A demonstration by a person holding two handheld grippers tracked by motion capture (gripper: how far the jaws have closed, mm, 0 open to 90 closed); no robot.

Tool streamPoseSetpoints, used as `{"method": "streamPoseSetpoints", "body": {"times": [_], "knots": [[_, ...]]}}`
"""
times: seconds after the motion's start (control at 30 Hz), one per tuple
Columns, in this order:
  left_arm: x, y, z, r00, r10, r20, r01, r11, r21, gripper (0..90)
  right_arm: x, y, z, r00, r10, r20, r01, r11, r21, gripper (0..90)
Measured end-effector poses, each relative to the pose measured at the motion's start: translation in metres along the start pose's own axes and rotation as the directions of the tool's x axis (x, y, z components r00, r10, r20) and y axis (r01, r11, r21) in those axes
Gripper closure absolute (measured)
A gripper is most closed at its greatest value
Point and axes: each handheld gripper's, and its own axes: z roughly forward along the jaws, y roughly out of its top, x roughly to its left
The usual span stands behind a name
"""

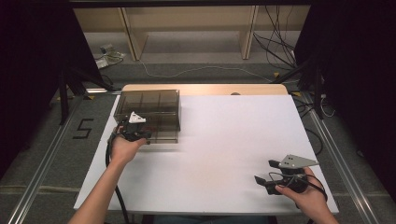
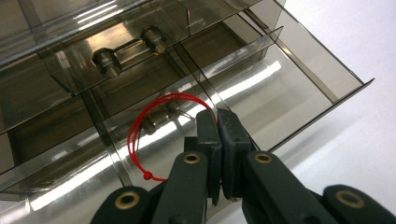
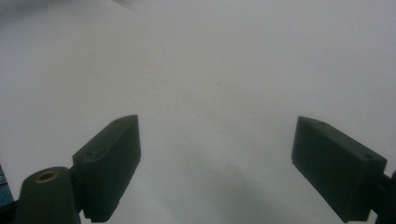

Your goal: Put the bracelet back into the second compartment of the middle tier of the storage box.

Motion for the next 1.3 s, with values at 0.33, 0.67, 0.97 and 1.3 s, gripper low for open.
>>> {"method": "streamPoseSetpoints", "body": {"times": [0.33, 0.67, 0.97, 1.3], "knots": [[0.0014, -0.0002, 0.0026, 1.0, -0.005, -0.004, 0.005, 1.0, 0.003, 88.2, -0.0001, 0.0, 0.0, 1.0, -0.001, 0.0, 0.001, 1.0, 0.0, 16.3], [0.0021, -0.0001, 0.0054, 1.0, -0.007, -0.005, 0.007, 0.9999, 0.008, 88.2, -0.0001, -0.0001, -0.0001, 1.0, -0.002, 0.0, 0.002, 1.0, 0.001, 16.3], [0.0027, 0.0, 0.0079, 0.9999, -0.009, -0.008, 0.009, 0.9999, 0.011, 88.1, 0.0001, -0.0001, -0.0003, 1.0, -0.001, -0.002, 0.001, 1.0, 0.005, 16.2], [0.0028, -0.0002, 0.0094, 0.9999, -0.007, -0.008, 0.007, 0.9998, 0.017, 88.0, 0.0002, -0.0001, -0.0001, 1.0, -0.002, -0.004, 0.002, 1.0, 0.004, 16.3]]}}
